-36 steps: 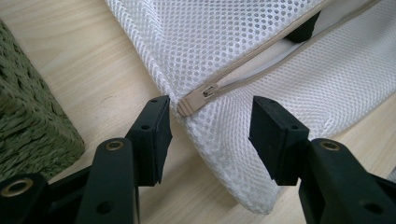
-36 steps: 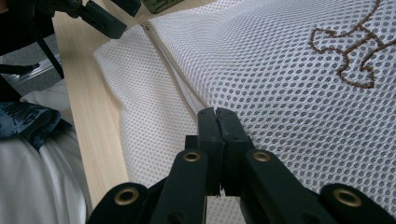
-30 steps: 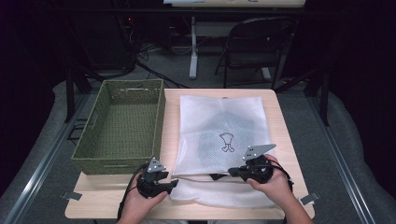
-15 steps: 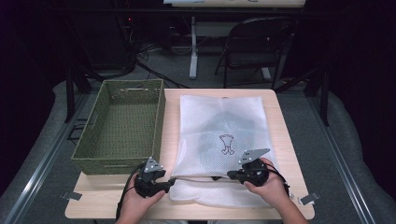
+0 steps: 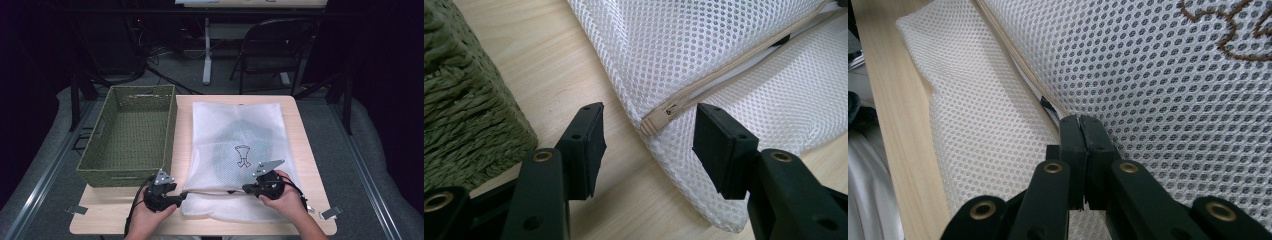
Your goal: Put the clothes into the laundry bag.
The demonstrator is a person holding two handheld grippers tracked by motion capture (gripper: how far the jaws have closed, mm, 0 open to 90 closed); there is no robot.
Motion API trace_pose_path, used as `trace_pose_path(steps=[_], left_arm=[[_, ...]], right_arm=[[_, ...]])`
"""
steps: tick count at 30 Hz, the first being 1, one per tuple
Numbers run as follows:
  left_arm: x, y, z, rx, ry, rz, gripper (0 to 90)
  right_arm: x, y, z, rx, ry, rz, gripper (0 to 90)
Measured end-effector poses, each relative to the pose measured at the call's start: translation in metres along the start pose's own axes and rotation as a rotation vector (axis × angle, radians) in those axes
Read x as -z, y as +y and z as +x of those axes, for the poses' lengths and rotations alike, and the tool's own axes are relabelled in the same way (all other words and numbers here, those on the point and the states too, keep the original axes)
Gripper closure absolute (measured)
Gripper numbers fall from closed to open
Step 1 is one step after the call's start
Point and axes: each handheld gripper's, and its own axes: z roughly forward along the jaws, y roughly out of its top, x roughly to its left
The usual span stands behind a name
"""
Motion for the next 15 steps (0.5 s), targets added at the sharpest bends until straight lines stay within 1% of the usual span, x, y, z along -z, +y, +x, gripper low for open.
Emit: trace_pose_path(steps=[2,3,4,5,6,7,11,15], left_arm=[[-0.0010,-0.0007,0.0000,0.007,0.003,-0.002,46.7],[-0.0010,-0.0008,0.0004,0.008,-0.004,0.004,46.6],[-0.0016,-0.0012,0.0005,0.012,-0.006,0.004,46.7],[-0.0019,-0.0015,0.0009,0.012,-0.006,0.006,46.7],[-0.0023,-0.0019,0.0009,0.014,-0.005,0.006,46.7],[-0.0024,-0.0020,0.0012,0.015,-0.010,0.010,46.7],[-0.0028,-0.0022,0.0015,0.028,-0.008,0.011,46.9],[-0.0028,-0.0024,0.0021,0.024,-0.010,0.015,46.9]], right_arm=[[-0.0020,-0.0005,-0.0007,-0.002,0.005,0.006,89.5],[-0.0032,-0.0008,-0.0008,-0.008,0.006,0.010,89.4],[-0.0043,-0.0014,-0.0020,-0.002,0.001,0.013,89.1],[-0.0049,-0.0018,-0.0018,-0.010,0.003,0.015,88.6],[-0.0057,-0.0021,-0.0025,-0.008,0.002,0.017,88.2],[-0.0063,-0.0025,-0.0032,-0.005,-0.001,0.019,87.1],[-0.0064,-0.0039,-0.0024,0.004,-0.022,0.025,83.6],[-0.0042,-0.0044,-0.0014,0.001,-0.029,0.022,79.1]])
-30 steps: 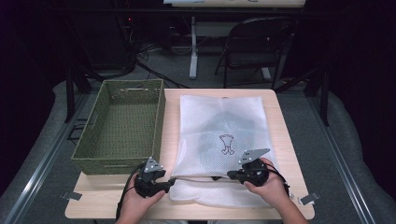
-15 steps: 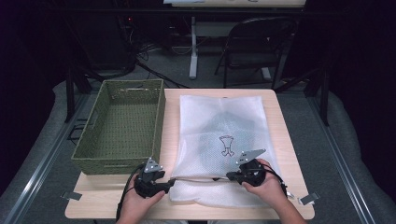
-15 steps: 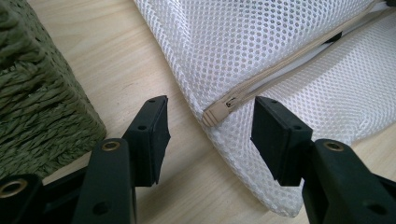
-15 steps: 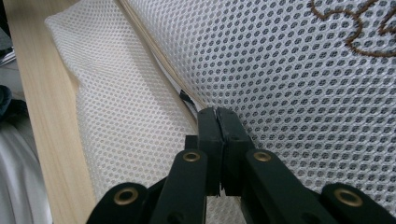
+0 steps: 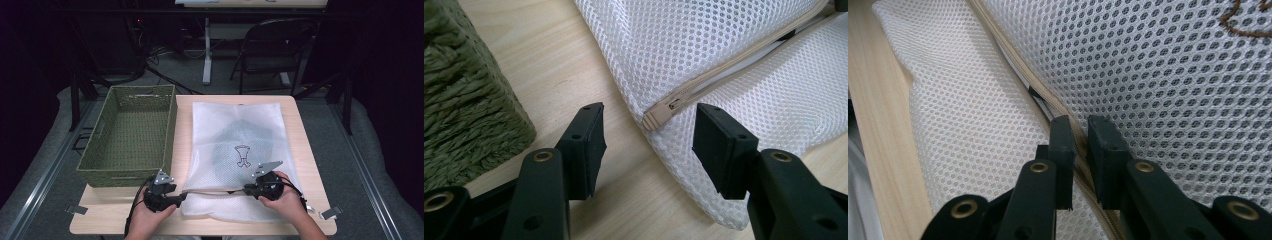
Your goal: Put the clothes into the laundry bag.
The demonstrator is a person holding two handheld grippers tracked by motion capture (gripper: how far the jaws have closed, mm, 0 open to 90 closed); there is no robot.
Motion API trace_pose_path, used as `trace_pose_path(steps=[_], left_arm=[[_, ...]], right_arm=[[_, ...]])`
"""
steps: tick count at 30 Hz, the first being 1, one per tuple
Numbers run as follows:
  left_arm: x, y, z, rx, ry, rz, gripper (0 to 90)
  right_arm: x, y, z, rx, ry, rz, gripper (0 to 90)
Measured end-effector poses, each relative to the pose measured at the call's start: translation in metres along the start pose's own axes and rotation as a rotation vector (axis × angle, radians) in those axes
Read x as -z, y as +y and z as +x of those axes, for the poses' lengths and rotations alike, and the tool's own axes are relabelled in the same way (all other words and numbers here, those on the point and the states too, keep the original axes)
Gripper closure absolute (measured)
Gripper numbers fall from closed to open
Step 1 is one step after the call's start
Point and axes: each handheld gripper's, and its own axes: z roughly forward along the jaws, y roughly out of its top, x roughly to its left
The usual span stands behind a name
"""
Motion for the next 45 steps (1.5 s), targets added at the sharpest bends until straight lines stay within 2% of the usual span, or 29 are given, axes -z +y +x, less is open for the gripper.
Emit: trace_pose_path(steps=[10,17,21,25,28,33,36,39,41,45], left_arm=[[0.000,-0.001,-0.001,0.016,0.001,0.001,45.5],[-0.003,-0.002,-0.001,0.014,-0.009,0.011,44.6],[-0.007,-0.003,-0.001,0.019,-0.022,0.019,44.3],[-0.012,-0.003,0.000,0.043,-0.060,0.035,44.2],[-0.015,-0.003,-0.003,0.025,-0.078,0.052,44.3],[-0.014,-0.002,-0.009,0.008,-0.077,0.040,46.0],[-0.010,-0.001,-0.013,-0.018,-0.050,0.035,46.5],[-0.008,-0.001,-0.017,-0.019,-0.037,0.016,46.7],[-0.006,0.000,-0.019,-0.034,-0.035,0.006,47.2],[-0.004,0.002,-0.023,-0.044,-0.057,-0.002,48.3]], right_arm=[[0.012,0.000,0.003,-0.005,-0.021,-0.034,61.0],[0.016,0.001,0.004,-0.008,-0.052,-0.052,54.5],[0.015,0.000,0.004,0.000,-0.054,-0.047,54.8],[0.015,0.000,0.003,-0.002,-0.057,-0.051,55.5],[0.015,0.000,0.003,-0.005,-0.056,-0.055,55.6],[0.015,0.000,0.003,-0.008,-0.053,-0.057,56.0],[0.015,-0.001,0.003,-0.010,-0.053,-0.057,56.1],[0.015,0.000,0.003,-0.009,-0.055,-0.061,56.2],[0.015,0.000,0.003,-0.010,-0.056,-0.063,56.3],[0.014,0.000,0.003,-0.011,-0.057,-0.067,56.3]])
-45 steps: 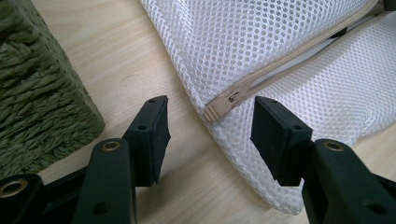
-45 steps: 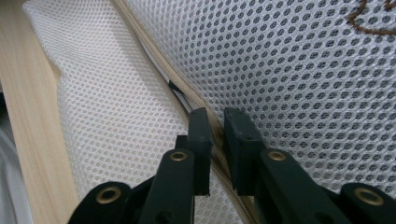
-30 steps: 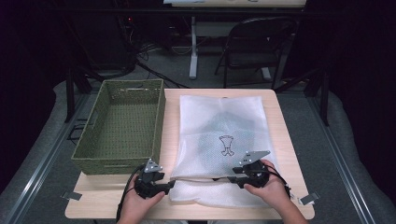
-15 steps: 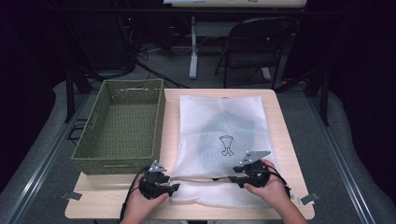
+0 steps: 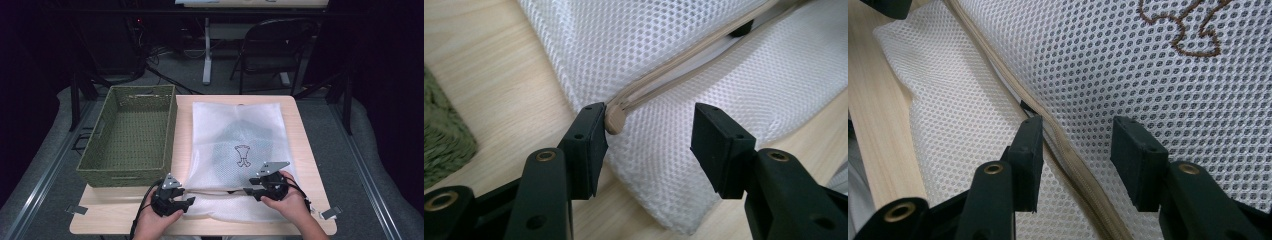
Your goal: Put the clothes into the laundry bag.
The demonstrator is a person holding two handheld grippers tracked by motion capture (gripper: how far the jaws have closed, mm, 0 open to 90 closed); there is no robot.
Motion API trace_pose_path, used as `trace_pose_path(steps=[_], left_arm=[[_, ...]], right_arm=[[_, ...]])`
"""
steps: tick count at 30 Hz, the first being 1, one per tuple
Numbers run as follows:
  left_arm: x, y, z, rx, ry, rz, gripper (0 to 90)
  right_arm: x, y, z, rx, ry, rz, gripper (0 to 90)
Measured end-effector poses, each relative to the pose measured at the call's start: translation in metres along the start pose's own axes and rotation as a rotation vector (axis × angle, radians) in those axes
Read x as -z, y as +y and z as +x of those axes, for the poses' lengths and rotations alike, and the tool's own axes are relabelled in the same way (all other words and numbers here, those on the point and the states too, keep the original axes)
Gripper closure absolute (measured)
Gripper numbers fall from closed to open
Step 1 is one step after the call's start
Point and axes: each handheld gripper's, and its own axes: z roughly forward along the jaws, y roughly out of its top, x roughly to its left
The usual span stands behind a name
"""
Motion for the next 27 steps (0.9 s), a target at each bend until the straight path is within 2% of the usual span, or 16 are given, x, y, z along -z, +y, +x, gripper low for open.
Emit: trace_pose_path(steps=[1,7,9,13,15,19,21,23,27], left_arm=[[-0.001,0.000,-0.001,-0.004,-0.001,-0.011,48.4],[-0.004,0.002,-0.005,-0.018,-0.012,-0.001,48.6],[-0.005,0.002,-0.007,-0.010,-0.015,-0.011,48.6],[-0.005,0.002,-0.007,-0.021,-0.010,0.004,48.5],[-0.005,0.001,-0.006,-0.010,-0.003,0.003,48.4],[-0.005,-0.001,-0.002,-0.003,0.013,0.032,47.5],[-0.008,-0.003,0.001,0.027,0.016,0.042,47.2],[-0.009,-0.003,0.003,0.024,0.021,0.061,46.8],[-0.010,-0.005,0.006,0.051,0.026,0.071,46.8]], right_arm=[[0.000,0.000,0.000,0.000,0.000,0.000,56.5],[0.000,0.000,0.000,-0.001,0.003,0.000,56.8],[0.000,0.000,0.000,-0.003,0.003,-0.001,56.8],[0.000,0.000,0.000,-0.004,0.003,-0.002,57.1],[0.000,0.000,0.000,-0.004,0.003,-0.003,57.3],[0.000,0.000,0.000,-0.006,0.004,-0.002,58.2],[0.000,0.000,0.000,-0.009,0.007,-0.007,59.0],[0.001,0.000,0.000,-0.010,0.008,-0.008,59.5],[0.001,0.000,0.000,-0.007,0.008,-0.010,60.1]])
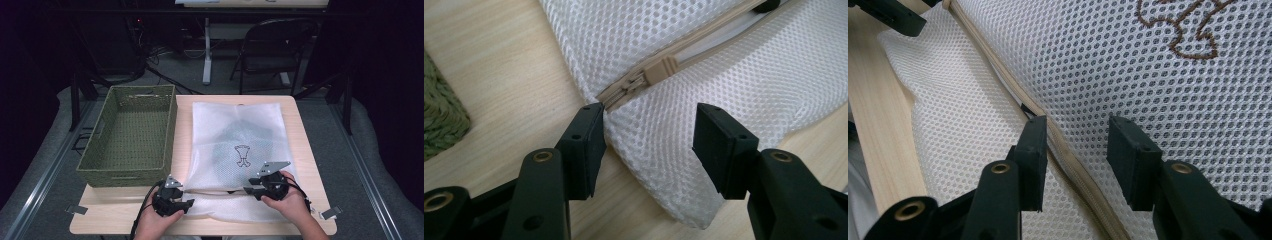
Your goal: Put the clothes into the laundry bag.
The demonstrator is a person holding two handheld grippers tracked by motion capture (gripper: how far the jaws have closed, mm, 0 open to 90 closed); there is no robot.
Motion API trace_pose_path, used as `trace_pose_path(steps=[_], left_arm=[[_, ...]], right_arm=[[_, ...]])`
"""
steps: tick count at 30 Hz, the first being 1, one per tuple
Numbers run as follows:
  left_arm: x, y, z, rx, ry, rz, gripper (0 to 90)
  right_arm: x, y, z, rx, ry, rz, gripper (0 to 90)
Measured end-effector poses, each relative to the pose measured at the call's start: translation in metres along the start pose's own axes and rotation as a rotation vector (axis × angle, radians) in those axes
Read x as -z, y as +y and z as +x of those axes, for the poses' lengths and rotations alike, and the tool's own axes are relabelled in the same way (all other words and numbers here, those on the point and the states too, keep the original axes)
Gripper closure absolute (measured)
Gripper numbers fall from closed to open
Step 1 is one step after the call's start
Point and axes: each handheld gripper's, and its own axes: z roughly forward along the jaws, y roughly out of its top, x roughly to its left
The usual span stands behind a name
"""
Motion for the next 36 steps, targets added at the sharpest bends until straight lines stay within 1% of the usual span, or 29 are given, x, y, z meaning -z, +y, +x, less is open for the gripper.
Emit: trace_pose_path(steps=[1,2,4,5,8,10,13,17,19,23,26,28,30,32,34,36], left_arm=[[-0.0003,-0.0005,0.0005,0.010,-0.002,0.001,46.7],[-0.0001,-0.0007,0.0015,0.009,0.001,0.007,46.8],[-0.0008,-0.0015,0.0022,0.021,-0.004,0.009,46.8],[-0.0007,-0.0018,0.0029,0.023,-0.016,0.019,46.8],[-0.0017,-0.0026,0.0033,0.030,-0.013,0.017,46.8],[-0.0024,-0.0029,0.0046,0.045,-0.021,0.020,46.7],[-0.0033,-0.0033,0.0065,0.055,-0.029,0.025,46.7],[-0.0039,-0.0030,0.0074,0.055,-0.035,0.030,46.6],[-0.0050,-0.0022,0.0074,0.061,-0.039,0.025,46.5],[-0.0053,-0.0013,0.0085,0.058,-0.045,0.027,46.3],[-0.0059,-0.0007,0.0084,0.072,-0.053,0.023,46.3],[-0.0060,-0.0006,0.0080,0.064,-0.054,0.025,46.7],[-0.0060,-0.0005,0.0071,0.066,-0.052,0.016,47.2],[-0.0054,-0.0004,0.0067,0.071,-0.052,0.007,47.6],[-0.0037,-0.0001,0.0070,0.066,-0.054,0.004,48.3],[-0.0032,0.0000,0.0065,0.070,-0.053,-0.004,49.0]], right_arm=[[0.0000,0.0000,-0.0001,0.004,-0.002,0.000,60.1],[0.0000,0.0000,0.0000,0.004,-0.002,-0.001,60.3],[0.0000,-0.0001,0.0000,0.008,-0.003,-0.001,60.4],[0.0000,-0.0001,0.0000,0.008,-0.003,0.000,60.5],[0.0001,-0.0004,0.0000,0.010,-0.005,-0.001,60.7],[0.0003,-0.0005,0.0001,0.006,-0.005,-0.001,61.0],[0.0000,-0.0006,0.0000,0.009,-0.004,0.000,61.2],[0.0000,-0.0004,0.0006,0.005,-0.003,-0.001,61.8],[0.0003,0.0000,0.0011,0.010,-0.005,-0.005,62.0],[0.0004,0.0005,0.0018,0.010,-0.004,-0.011,61.7],[0.0007,0.0012,0.0028,0.018,-0.010,-0.022,61.2],[0.0009,0.0025,0.0034,0.024,-0.009,-0.021,61.5],[0.0013,0.0035,0.0046,0.029,-0.013,-0.020,61.6],[0.0008,0.0037,0.0051,0.023,-0.009,-0.018,62.5],[0.0010,0.0039,0.0052,0.031,-0.011,-0.022,63.0],[0.0016,0.0042,0.0052,0.029,-0.013,-0.026,63.2]])
